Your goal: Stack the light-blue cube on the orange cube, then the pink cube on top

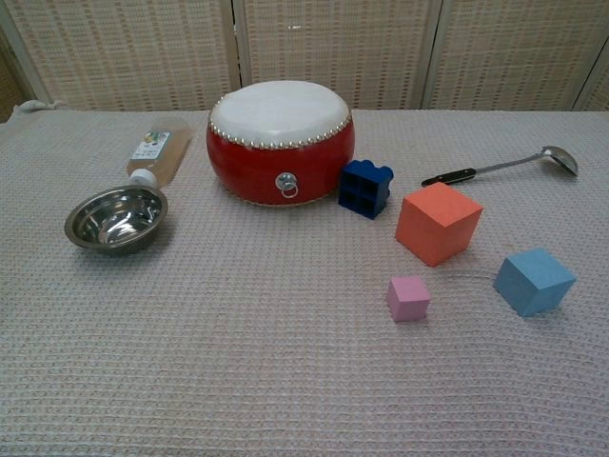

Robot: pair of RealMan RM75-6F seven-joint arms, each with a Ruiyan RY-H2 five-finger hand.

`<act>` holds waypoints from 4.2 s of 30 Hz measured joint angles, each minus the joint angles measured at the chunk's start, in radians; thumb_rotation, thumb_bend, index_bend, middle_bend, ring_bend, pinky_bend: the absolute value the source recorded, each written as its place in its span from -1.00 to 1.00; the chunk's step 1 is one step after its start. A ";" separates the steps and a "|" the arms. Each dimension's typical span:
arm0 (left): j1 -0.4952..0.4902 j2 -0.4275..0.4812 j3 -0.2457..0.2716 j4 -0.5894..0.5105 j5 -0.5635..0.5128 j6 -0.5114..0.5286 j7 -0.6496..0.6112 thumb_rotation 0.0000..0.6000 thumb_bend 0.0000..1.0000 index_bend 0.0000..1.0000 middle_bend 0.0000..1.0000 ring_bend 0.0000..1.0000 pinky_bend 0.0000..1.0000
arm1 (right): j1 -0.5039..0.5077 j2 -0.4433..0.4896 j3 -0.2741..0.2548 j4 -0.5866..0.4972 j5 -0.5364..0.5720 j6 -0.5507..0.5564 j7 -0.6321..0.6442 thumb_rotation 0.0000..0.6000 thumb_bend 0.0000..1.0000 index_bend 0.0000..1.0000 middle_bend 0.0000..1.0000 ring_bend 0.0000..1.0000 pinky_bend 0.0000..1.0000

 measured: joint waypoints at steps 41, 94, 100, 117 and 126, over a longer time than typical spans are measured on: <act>-0.036 0.013 -0.040 0.010 -0.096 -0.064 -0.074 1.00 -0.03 -0.97 -0.75 -0.89 -0.51 | 0.406 -0.257 0.239 0.030 0.595 -0.546 -0.472 1.00 -0.71 -0.85 -1.00 -1.00 -1.00; -0.058 0.019 -0.069 0.021 -0.181 -0.117 -0.094 1.00 -0.03 -0.97 -0.75 -0.89 -0.50 | 0.831 -0.210 0.350 -0.127 1.023 -0.508 -0.801 1.00 -0.71 -0.01 -1.00 -1.00 -1.00; -0.058 0.019 -0.080 0.024 -0.205 -0.120 -0.096 1.00 -0.03 -0.97 -0.75 -0.88 -0.51 | 0.910 -0.286 0.325 -0.037 1.078 -0.511 -0.849 1.00 -0.71 -0.01 -1.00 -1.00 -1.00; -0.067 0.010 -0.085 0.028 -0.222 -0.140 -0.077 1.00 -0.03 -0.97 -0.75 -0.88 -0.50 | 0.938 -0.267 0.239 -0.015 1.096 -0.483 -0.808 1.00 -0.71 -0.03 -1.00 -1.00 -1.00; -0.069 0.009 -0.087 0.030 -0.230 -0.143 -0.077 1.00 -0.03 -0.97 -0.75 -0.88 -0.50 | 0.956 -0.290 0.226 0.019 1.086 -0.486 -0.772 1.00 -0.71 -0.06 -1.00 -1.00 -1.00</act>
